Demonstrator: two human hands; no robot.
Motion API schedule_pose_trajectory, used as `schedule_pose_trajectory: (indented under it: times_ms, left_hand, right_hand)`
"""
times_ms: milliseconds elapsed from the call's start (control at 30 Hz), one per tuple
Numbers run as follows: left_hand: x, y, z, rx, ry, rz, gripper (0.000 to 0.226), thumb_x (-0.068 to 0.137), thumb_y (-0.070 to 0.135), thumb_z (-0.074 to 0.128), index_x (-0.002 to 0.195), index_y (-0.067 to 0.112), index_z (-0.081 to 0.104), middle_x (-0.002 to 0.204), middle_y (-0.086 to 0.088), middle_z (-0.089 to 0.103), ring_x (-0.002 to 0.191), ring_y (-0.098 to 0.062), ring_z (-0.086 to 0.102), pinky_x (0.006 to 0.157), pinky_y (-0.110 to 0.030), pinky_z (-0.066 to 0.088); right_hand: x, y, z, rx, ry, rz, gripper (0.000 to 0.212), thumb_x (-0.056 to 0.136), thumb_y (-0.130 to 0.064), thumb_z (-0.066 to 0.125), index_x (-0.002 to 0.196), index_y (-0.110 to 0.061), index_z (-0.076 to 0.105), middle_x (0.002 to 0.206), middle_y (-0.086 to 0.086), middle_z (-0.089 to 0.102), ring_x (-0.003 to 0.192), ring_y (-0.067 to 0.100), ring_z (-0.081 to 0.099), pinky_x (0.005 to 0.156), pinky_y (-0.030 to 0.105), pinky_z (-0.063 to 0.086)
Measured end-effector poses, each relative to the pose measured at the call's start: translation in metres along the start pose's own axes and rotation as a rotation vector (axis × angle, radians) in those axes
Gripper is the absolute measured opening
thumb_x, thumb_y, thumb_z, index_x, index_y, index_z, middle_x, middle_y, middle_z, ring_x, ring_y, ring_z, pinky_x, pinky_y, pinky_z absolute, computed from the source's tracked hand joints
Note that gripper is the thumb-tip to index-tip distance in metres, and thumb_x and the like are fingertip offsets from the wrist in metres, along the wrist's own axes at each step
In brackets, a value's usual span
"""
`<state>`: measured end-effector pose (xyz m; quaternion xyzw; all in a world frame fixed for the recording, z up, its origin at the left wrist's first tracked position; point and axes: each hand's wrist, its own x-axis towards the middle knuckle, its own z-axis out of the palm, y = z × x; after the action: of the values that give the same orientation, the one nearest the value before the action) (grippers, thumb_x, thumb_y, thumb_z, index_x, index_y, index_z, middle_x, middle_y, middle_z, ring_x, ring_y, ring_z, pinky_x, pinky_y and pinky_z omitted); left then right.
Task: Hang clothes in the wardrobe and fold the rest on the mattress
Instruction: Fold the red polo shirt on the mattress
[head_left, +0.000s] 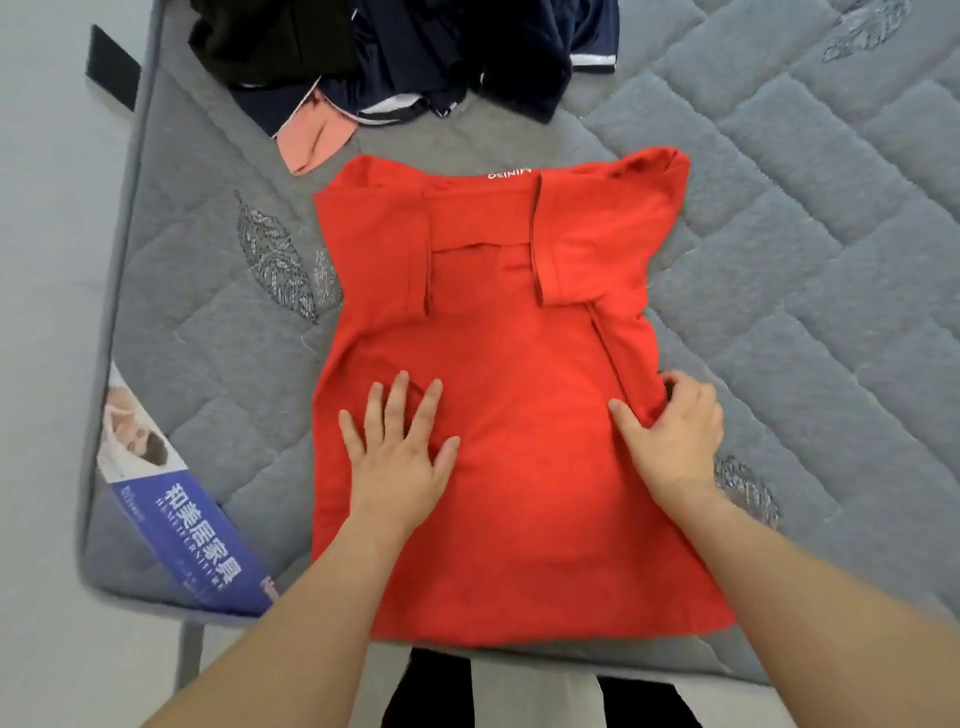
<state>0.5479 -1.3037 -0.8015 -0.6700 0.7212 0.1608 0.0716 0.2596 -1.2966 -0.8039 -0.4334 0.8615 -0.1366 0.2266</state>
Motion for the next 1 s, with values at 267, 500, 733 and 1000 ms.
schedule_pose_trajectory:
  times_ms: [267,500,733,1000]
  left_hand:
    - [-0.071,-0.028,-0.011,-0.366,-0.021,-0.809,0.080,0.084,0.044,0.072,0.143,0.007,0.033,0.140,-0.023,0.042,0.125,-0.045,0.044,0.097,-0.054,0.040]
    - [-0.097,-0.031,-0.025,-0.154,-0.067,-0.356,0.054,0.088,0.005,0.045,0.140,0.017,0.037,0.115,-0.016,0.049,0.083,-0.043,0.064,0.065,-0.045,0.043]
    - [-0.122,-0.022,0.000,0.182,-0.271,-0.009,0.084,0.089,0.009,0.041,0.158,0.030,0.001,0.125,-0.007,0.036,0.090,-0.026,0.055,0.064,-0.038,0.050]
    - [-0.125,-0.024,-0.014,-0.606,-0.567,-0.143,0.066,0.084,0.008,0.049,0.142,0.027,0.024,0.079,-0.006,0.059,0.056,-0.018,0.059,0.058,-0.036,0.053]
  right_hand:
    - [-0.078,0.007,-0.012,-0.129,-0.164,0.297,0.047,0.092,-0.045,0.061,0.111,-0.007,0.043,0.116,0.024,0.060,0.108,0.042,0.059,0.085,0.048,0.046]
    - [-0.107,0.003,-0.030,-0.313,-0.120,0.142,0.030,0.088,-0.001,0.050,0.116,-0.003,0.039,0.121,0.022,0.048,0.107,0.044,0.057,0.082,0.049,0.046]
    - [-0.138,0.008,-0.015,-0.659,-0.498,-0.112,0.066,0.095,-0.014,0.040,0.152,-0.027,0.010,0.131,0.008,0.034,0.112,0.028,0.053,0.080,0.040,0.053]
    - [-0.137,0.004,-0.017,-0.443,-0.665,0.365,0.062,0.084,-0.013,0.051,0.136,-0.014,0.017,0.124,0.016,0.059,0.115,0.035,0.059,0.093,0.039,0.046]
